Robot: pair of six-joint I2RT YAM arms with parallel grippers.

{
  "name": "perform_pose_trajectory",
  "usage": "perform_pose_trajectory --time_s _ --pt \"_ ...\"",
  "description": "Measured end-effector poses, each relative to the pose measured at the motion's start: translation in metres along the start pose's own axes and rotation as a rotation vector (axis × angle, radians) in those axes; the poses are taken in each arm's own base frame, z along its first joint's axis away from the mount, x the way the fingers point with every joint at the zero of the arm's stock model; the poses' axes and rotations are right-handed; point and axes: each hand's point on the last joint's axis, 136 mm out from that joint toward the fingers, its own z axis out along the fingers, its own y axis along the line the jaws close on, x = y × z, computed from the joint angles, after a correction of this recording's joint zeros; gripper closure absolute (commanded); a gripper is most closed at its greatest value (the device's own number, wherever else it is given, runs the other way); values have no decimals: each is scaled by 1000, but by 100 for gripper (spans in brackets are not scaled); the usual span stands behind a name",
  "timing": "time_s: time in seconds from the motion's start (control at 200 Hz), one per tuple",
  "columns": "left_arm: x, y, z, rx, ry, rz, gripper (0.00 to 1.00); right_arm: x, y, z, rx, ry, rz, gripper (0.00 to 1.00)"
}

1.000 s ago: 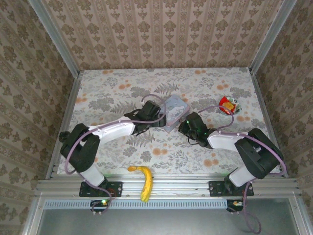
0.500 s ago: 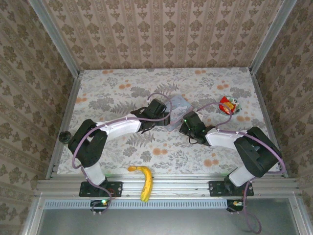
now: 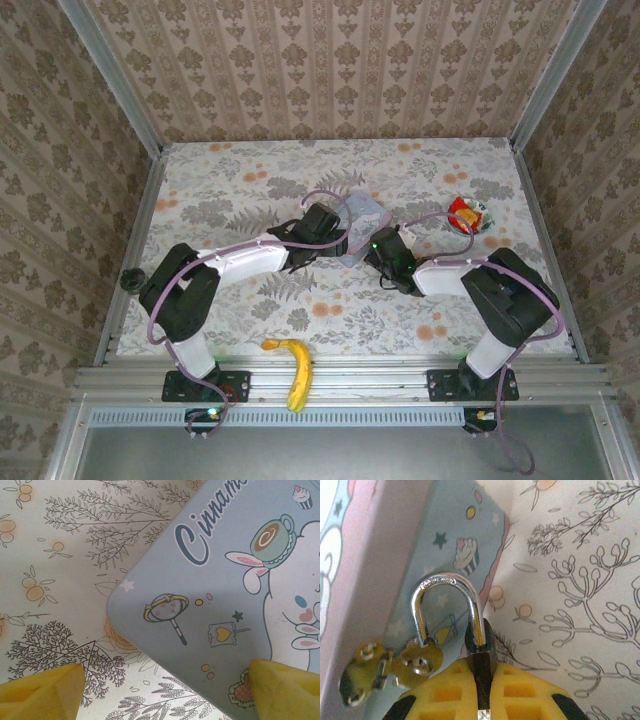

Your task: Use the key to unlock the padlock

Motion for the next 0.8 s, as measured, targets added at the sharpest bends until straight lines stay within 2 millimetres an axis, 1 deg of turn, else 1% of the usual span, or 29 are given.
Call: perform_pose_trajectory --time_s 0.22,0.345,0.47,0.515,0.525,0.575,0.6,0.685,0.8 --pt "2 -1 2 15 -8 -10 17 -11 3 3 -6 -54 60 98" --pt "1 -1 2 17 -12 -11 19 -17 11 6 -12 -65 70 98" --pt "-1 1 3 20 -15 -18 25 -22 19 5 -25 -73 75 98" --pt "-1 0 3 27 -14 -19 30 -22 19 5 -25 -73 75 98" --pt "-1 0 3 28 -15 -20 33 -22 19 5 -24 -72 75 98" --pt "-2 0 3 36 -16 -25 37 -23 19 3 -27 -73 75 98" --pt "-3 1 2 37 -18 -28 41 -23 20 2 -30 -74 76 99" --pt "-5 7 1 39 -20 -41 43 -25 19 -6 -40 -79 76 99" --pt "-11 23 0 26 -25 -72 44 -26 13 -19 -46 -81 71 99"
